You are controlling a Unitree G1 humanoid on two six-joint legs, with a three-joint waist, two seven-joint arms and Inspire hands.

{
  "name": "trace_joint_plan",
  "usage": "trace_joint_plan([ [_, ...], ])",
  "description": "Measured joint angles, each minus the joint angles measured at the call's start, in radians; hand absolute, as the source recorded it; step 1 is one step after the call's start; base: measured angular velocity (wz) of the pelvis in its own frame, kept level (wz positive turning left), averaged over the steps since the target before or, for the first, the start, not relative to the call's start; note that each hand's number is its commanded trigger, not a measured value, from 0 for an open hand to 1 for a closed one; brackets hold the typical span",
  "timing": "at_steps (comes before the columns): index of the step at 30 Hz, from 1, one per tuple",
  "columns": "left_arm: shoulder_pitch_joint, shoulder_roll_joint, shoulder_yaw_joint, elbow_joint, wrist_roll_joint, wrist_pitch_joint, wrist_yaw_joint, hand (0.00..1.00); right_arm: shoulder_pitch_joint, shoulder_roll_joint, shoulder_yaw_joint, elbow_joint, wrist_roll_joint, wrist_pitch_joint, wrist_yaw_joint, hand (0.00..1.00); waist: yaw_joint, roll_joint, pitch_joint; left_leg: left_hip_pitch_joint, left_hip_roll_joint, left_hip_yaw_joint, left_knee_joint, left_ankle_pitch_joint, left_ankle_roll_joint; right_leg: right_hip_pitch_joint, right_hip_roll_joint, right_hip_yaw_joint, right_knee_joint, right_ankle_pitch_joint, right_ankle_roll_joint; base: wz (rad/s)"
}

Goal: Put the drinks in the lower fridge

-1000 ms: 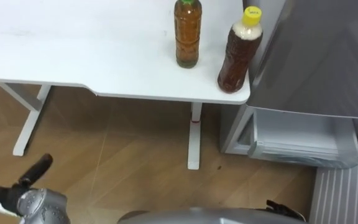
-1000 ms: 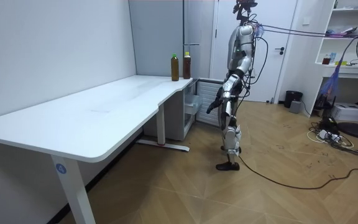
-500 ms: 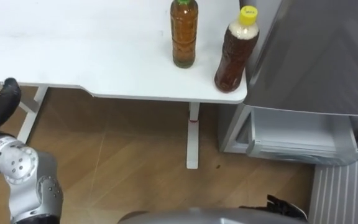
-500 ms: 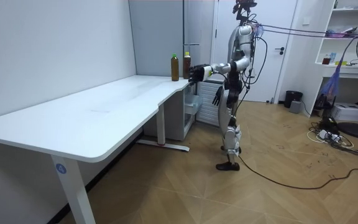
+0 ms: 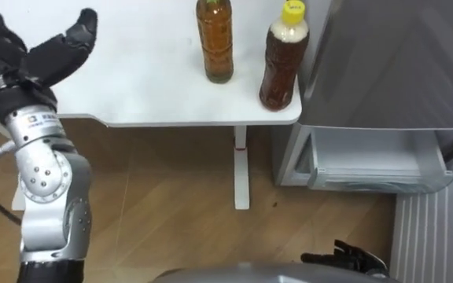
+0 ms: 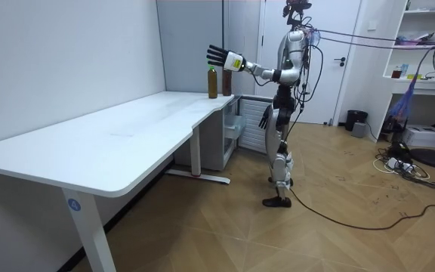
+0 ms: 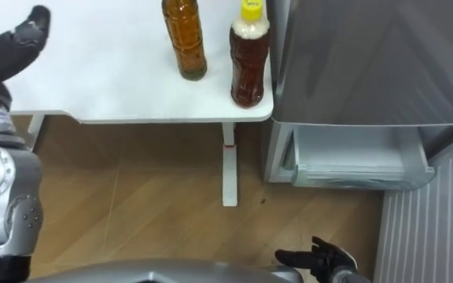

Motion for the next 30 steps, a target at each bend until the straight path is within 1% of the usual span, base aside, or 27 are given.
trace_joint_plan([
  [1, -0.004, -0.001, -0.008, -0.008, 0.0, 0.005, -0.013, 0.0, -0.002, 0.001, 0.0, 0.002, 0.0, -0.003, -0.001, 0.0, -0.004, -0.001, 0.0004, -0.002, 0.0, 0.0, 0.001, 0.0, 0.0, -0.001, 0.0, -0.001, 0.0, 0.0, 0.0, 0.07],
  [2, -0.013, -0.001, -0.022, -0.029, 0.0, 0.017, -0.041, 0.0, -0.013, 0.003, 0.001, 0.015, -0.001, -0.005, -0.001, 0.0, -0.009, -0.003, 0.0019, -0.008, 0.0, -0.001, 0.002, 0.0, 0.0, -0.005, 0.0, -0.004, -0.001, 0.0, 0.0, 0.05],
  [4, -0.048, -0.001, -0.04, -0.058, 0.001, 0.029, -0.1, 0.0, -0.037, 0.003, 0.001, 0.048, -0.002, -0.008, -0.003, 0.0, -0.016, -0.003, 0.0022, -0.02, 0.0, -0.001, 0.006, 0.0, 0.0, -0.016, 0.0, 0.001, 0.0, 0.001, -0.001, -0.02],
  [7, -0.077, -0.001, -0.053, -0.084, 0.002, 0.03, -0.144, 0.0, -0.037, 0.003, 0.002, 0.058, -0.002, -0.019, -0.002, 0.0, -0.019, -0.003, 0.0022, -0.016, 0.001, 0.006, 0.006, 0.0, 0.0, -0.016, 0.0, 0.008, 0.0, 0.001, -0.001, -0.08],
  [9, -0.097, -0.004, -0.068, -0.091, 0.006, 0.03, -0.189, 0.0, -0.043, 0.002, 0.002, 0.067, -0.005, -0.026, -0.002, 0.0, -0.02, 0.0, 0.0024, -0.01, 0.002, 0.013, 0.001, 0.0, 0.0, -0.016, 0.0, 0.014, 0.001, 0.001, -0.001, -0.1],
  [12, -0.103, -0.011, -0.094, -0.091, 0.008, 0.032, -0.232, 0.0, -0.046, 0.002, 0.01, 0.078, -0.003, -0.027, -0.002, 0.0, -0.026, 0.0, 0.0034, -0.006, 0.003, 0.019, -0.002, 0.0, 0.0, -0.016, 0.0, 0.017, 0.001, 0.001, -0.001, -0.05],
  [13, -0.103, -0.011, -0.098, -0.091, 0.008, 0.034, -0.24, 0.0, -0.047, 0.002, 0.012, 0.079, -0.001, -0.027, -0.002, 0.0, -0.026, 0.0, 0.0037, -0.006, 0.003, 0.019, -0.002, 0.0, 0.0, -0.017, 0.0, 0.017, 0.001, 0.001, -0.001, 0.0],
  [17, -0.103, -0.011, -0.123, -0.091, 0.008, 0.066, -0.286, 0.0, -0.059, 0.002, 0.031, 0.082, -0.002, -0.025, -0.002, 0.0, -0.041, -0.004, 0.0057, -0.008, 0.003, 0.02, -0.002, 0.0, 0.0, -0.018, 0.0, 0.017, 0.001, 0.001, -0.001, 0.0],
  [19, -0.106, -0.011, -0.131, -0.091, 0.009, 0.072, -0.307, 0.0, -0.066, 0.002, 0.033, 0.087, -0.004, -0.024, -0.002, 0.0, -0.046, -0.005, 0.0058, -0.008, 0.003, 0.02, -0.002, 0.0, 0.0, -0.018, 0.0, 0.017, 0.001, 0.001, -0.001, 0.0],
  [21, -0.126, -0.011, -0.142, -0.091, 0.008, 0.091, -0.336, 0.0, -0.071, 0.002, 0.036, 0.09, -0.005, -0.022, -0.002, 0.0, -0.049, -0.007, 0.0053, -0.01, 0.003, 0.021, 0.0, 0.0, 0.0, -0.018, 0.0, 0.018, 0.001, 0.001, -0.001, 0.0],
  [24, -0.151, -0.01, -0.152, -0.091, 0.004, 0.108, -0.374, 0.0, -0.073, 0.002, 0.04, 0.09, -0.005, -0.021, -0.003, 0.0, -0.051, -0.008, 0.0042, -0.01, 0.003, 0.023, 0.0, 0.0, 0.0, -0.018, 0.0, 0.018, 0.001, 0.001, -0.001, 0.0],
  [26, -0.159, -0.011, -0.161, -0.091, -0.002, 0.111, -0.388, 0.0, -0.074, 0.002, 0.04, 0.089, -0.006, -0.02, -0.003, 0.0, -0.053, -0.007, 0.0038, -0.008, 0.003, 0.029, 0.0, 0.0, 0.0, -0.018, 0.0, 0.024, 0.001, 0.001, -0.001, -0.04],
  [27, -0.161, -0.011, -0.17, -0.091, -0.002, 0.111, -0.391, 0.0, -0.075, 0.001, 0.04, 0.089, -0.011, -0.02, -0.003, 0.0, -0.054, -0.007, 0.0034, -0.005, 0.005, 0.044, 0.0, 0.0, 0.0, -0.018, 0.0, 0.028, 0.002, 0.001, -0.001, -0.1],
  [30, -0.167, -0.012, -0.193, -0.091, -0.002, 0.117, -0.409, 0.0, -0.082, 0.002, 0.04, 0.088, -0.012, -0.02, -0.004, 0.0, -0.072, -0.007, 0.0028, -0.006, 0.007, 0.056, 0.0, 0.0, 0.0, -0.019, 0.0, 0.028, 0.002, 0.001, -0.001, 0.0],
])
